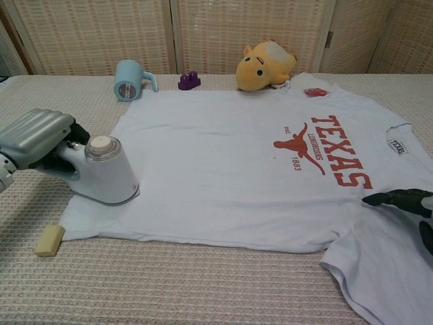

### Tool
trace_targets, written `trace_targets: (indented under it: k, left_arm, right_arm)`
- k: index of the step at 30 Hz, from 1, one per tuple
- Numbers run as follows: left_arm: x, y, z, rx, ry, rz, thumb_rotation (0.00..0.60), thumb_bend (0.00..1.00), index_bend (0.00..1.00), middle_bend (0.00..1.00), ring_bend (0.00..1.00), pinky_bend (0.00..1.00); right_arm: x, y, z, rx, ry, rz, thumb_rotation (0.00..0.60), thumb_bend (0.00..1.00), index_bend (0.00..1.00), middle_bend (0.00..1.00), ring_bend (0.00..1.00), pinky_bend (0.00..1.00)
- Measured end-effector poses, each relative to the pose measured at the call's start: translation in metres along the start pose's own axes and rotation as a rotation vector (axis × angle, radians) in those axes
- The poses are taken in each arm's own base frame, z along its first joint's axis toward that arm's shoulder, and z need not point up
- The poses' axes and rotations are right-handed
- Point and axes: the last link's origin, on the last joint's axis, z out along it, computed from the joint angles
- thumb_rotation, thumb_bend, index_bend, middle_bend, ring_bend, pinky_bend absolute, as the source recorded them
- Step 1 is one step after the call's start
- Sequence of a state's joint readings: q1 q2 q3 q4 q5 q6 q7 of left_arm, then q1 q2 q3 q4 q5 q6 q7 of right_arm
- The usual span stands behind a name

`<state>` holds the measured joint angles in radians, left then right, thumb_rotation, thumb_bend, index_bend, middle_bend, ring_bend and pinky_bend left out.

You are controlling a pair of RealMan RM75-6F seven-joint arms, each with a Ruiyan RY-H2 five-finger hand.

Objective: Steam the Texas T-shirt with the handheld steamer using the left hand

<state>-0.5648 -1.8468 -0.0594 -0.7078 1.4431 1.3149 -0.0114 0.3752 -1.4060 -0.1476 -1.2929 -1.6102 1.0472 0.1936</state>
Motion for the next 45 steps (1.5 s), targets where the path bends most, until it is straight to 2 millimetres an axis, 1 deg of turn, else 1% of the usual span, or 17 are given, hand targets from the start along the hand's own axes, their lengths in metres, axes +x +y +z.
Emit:
trace_targets:
  k: [5,9,12,18,23,25,26,28,29,31,33,34,39,41,42,43,45]
  left_arm:
    - [0.021,-0.026,-0.008,0.062,0.051,-0.032,0.600,0.36,0.92,0.99,0.81,0.76]
    - [0.040,-0.051,-0.005,0.161,0.095,-0.076,0.600,0.36,0.92,0.99,0.81,0.76]
    - [0.046,-0.067,-0.002,0.240,0.100,-0.101,0.600,0.36,0.91,0.98,0.81,0.76]
    - [0.035,-0.086,0.006,0.364,0.042,-0.115,0.600,0.36,0.88,0.96,0.79,0.76]
    - [0.021,-0.089,0.013,0.418,0.011,-0.092,0.600,0.36,0.81,0.91,0.74,0.76]
    - [0.017,-0.089,0.016,0.433,-0.008,-0.063,0.600,0.35,0.66,0.80,0.65,0.75]
    - [0.015,-0.089,0.017,0.439,-0.018,-0.053,0.600,0.34,0.53,0.71,0.57,0.75]
    - [0.010,-0.088,0.020,0.457,-0.049,-0.046,0.600,0.27,0.25,0.43,0.34,0.71]
    - [0.008,-0.088,0.021,0.465,-0.063,-0.049,0.600,0.22,0.17,0.34,0.26,0.66]
    - [0.006,-0.085,0.023,0.478,-0.083,-0.067,0.600,0.11,0.03,0.14,0.08,0.44]
    - [0.006,-0.082,0.024,0.482,-0.091,-0.087,0.600,0.03,0.00,0.03,0.00,0.28]
    - [0.007,-0.081,0.025,0.484,-0.095,-0.094,0.600,0.01,0.00,0.00,0.00,0.23]
    - [0.016,-0.079,0.023,0.482,-0.117,-0.117,0.600,0.00,0.00,0.00,0.00,0.14]
    - [0.023,-0.079,0.020,0.472,-0.125,-0.124,0.600,0.00,0.00,0.00,0.00,0.12]
    - [0.026,-0.079,0.017,0.468,-0.128,-0.127,0.600,0.00,0.00,0.00,0.00,0.12]
    - [0.029,-0.079,0.015,0.464,-0.132,-0.131,0.600,0.01,0.00,0.00,0.00,0.12]
    - [0.038,-0.078,0.008,0.458,-0.135,-0.143,0.600,0.06,0.00,0.00,0.00,0.13]
  right_arm:
    - [0.003,0.000,-0.004,0.003,0.017,-0.001,0.546,1.00,0.00,0.08,0.00,0.01]
    - [0.011,-0.002,-0.009,0.009,0.052,-0.007,0.548,1.00,0.00,0.08,0.00,0.01]
    - [0.019,-0.002,-0.013,0.009,0.082,-0.013,0.547,1.00,0.00,0.08,0.00,0.01]
    - [0.029,-0.004,-0.022,0.005,0.124,-0.024,0.548,1.00,0.00,0.08,0.00,0.01]
    - [0.034,-0.003,-0.027,-0.008,0.146,-0.027,0.547,1.00,0.00,0.08,0.00,0.01]
    - [0.035,-0.002,-0.029,-0.013,0.151,-0.028,0.549,1.00,0.00,0.08,0.00,0.01]
    - [0.036,-0.002,-0.029,-0.015,0.153,-0.027,0.549,1.00,0.00,0.08,0.00,0.01]
    - [0.038,-0.001,-0.031,-0.021,0.160,-0.027,0.548,0.99,0.00,0.08,0.00,0.01]
    - [0.038,0.000,-0.031,-0.024,0.163,-0.027,0.547,1.00,0.00,0.08,0.00,0.01]
    - [0.040,0.001,-0.032,-0.030,0.171,-0.021,0.547,0.99,0.00,0.08,0.00,0.01]
    - [0.041,0.003,-0.033,-0.035,0.176,-0.018,0.546,1.00,0.00,0.08,0.00,0.01]
    - [0.042,0.003,-0.033,-0.037,0.178,-0.018,0.548,1.00,0.00,0.08,0.00,0.01]
    - [0.048,0.008,-0.037,-0.047,0.192,-0.026,0.547,0.99,0.00,0.08,0.00,0.01]
    - [0.052,0.010,-0.039,-0.053,0.199,-0.033,0.548,0.91,0.00,0.08,0.00,0.01]
    - [0.054,0.012,-0.040,-0.057,0.205,-0.038,0.550,0.82,0.00,0.08,0.00,0.01]
    - [0.056,0.013,-0.041,-0.061,0.210,-0.041,0.547,0.66,0.00,0.08,0.00,0.01]
    - [0.061,0.016,-0.043,-0.073,0.221,-0.050,0.546,0.42,0.00,0.08,0.00,0.01]
